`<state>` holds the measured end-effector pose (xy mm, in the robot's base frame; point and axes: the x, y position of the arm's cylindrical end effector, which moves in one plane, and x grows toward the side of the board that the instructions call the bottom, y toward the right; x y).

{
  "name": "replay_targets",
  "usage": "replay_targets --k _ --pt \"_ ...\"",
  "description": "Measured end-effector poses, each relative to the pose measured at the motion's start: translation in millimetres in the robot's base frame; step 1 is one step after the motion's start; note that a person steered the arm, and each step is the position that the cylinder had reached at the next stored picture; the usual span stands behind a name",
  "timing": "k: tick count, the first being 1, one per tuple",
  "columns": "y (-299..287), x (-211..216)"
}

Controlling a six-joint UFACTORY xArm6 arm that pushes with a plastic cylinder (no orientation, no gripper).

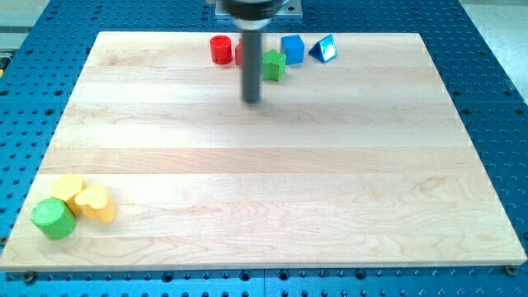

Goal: Slide the green star slightly to the right

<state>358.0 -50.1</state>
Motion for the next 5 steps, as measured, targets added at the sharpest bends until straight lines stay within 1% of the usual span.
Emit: replay_targets --k 1,2,3,4,5 --pt "3 -49" --pt "20 -66" --pt "83 -51" --pt "159 -7" --pt "207 -47"
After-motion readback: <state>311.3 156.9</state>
